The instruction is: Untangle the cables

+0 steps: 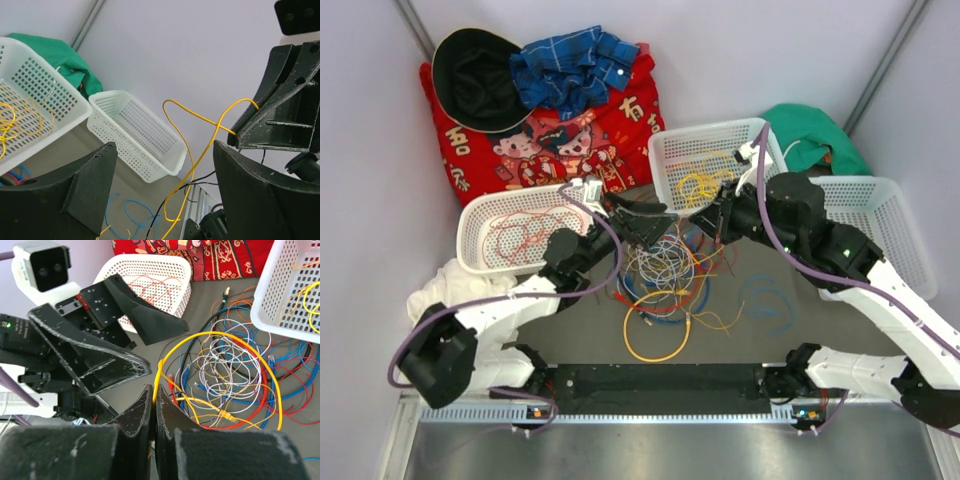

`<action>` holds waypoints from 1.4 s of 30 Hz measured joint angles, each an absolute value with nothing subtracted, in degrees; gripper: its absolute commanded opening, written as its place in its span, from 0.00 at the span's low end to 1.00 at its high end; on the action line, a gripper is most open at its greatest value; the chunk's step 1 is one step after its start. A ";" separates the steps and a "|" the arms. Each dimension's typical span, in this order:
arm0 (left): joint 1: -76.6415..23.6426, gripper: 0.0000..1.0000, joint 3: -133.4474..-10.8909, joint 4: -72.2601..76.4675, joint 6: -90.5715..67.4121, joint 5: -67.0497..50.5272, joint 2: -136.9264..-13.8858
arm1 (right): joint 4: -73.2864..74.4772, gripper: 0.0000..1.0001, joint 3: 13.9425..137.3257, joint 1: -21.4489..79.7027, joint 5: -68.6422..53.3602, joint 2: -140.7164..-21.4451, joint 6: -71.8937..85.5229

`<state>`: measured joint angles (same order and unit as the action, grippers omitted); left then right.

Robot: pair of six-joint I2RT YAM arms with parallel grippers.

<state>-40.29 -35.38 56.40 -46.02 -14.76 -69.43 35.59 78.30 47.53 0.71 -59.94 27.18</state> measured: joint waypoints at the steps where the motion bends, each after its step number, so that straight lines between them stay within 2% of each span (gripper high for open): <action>1: -40.34 0.76 -36.03 57.25 -46.57 -15.44 -70.65 | 35.62 0.00 78.30 47.53 0.69 -59.94 27.20; 8: -41.01 0.51 -39.00 61.93 -49.78 -19.11 -76.07 | 35.64 0.00 77.87 47.53 0.58 -59.64 27.20; 12: -41.47 0.44 -39.70 64.71 -52.16 -21.34 -78.50 | 35.66 0.00 77.47 47.53 0.58 -59.31 27.18; 14: -41.76 0.56 -39.70 65.30 -52.86 -22.15 -78.98 | 35.70 0.00 77.23 47.53 0.60 -59.09 27.18; 15: -41.87 0.75 -39.70 65.54 -53.08 -22.52 -79.05 | 35.68 0.00 77.23 47.53 0.69 -59.02 27.18; 17: -42.06 0.88 -39.70 65.56 -53.15 -23.03 -79.00 | 35.62 0.00 77.23 47.53 0.73 -58.89 27.18; 18: -42.00 0.98 -39.70 64.45 -53.39 -22.70 -78.81 | 35.38 0.00 77.23 47.64 0.49 -58.61 27.27; 22: -42.06 0.97 -39.38 61.65 -52.64 -21.74 -76.51 | 35.29 0.00 77.23 47.77 0.54 -57.67 27.27; 24: -42.02 0.92 -38.72 60.93 -51.92 -21.17 -74.41 | 34.94 0.00 77.23 47.88 0.25 -57.45 27.46; 25: -42.00 0.85 -38.63 60.88 -51.72 -21.17 -73.60 | 35.03 0.00 77.23 47.88 0.30 -57.36 27.46; 29: -42.22 0.71 -38.63 62.33 -51.62 -21.98 -72.64 | 35.18 0.00 77.21 47.88 0.36 -57.47 27.51; 35: -42.50 0.61 -38.94 64.38 -53.28 -23.77 -75.79 | 35.14 0.00 77.01 47.88 0.36 -57.47 27.64; 38: -42.89 0.52 -39.68 64.42 -53.91 -24.62 -77.65 | 35.20 0.00 76.66 47.88 0.36 -57.41 27.70; 41: -43.22 0.28 -40.29 64.95 -54.52 -24.93 -78.74 | 35.24 0.00 76.49 47.88 0.36 -57.34 27.73; 42: -43.29 0.11 -40.42 65.47 -54.61 -25.15 -79.07 | 35.24 0.00 76.49 47.88 0.36 -57.34 27.75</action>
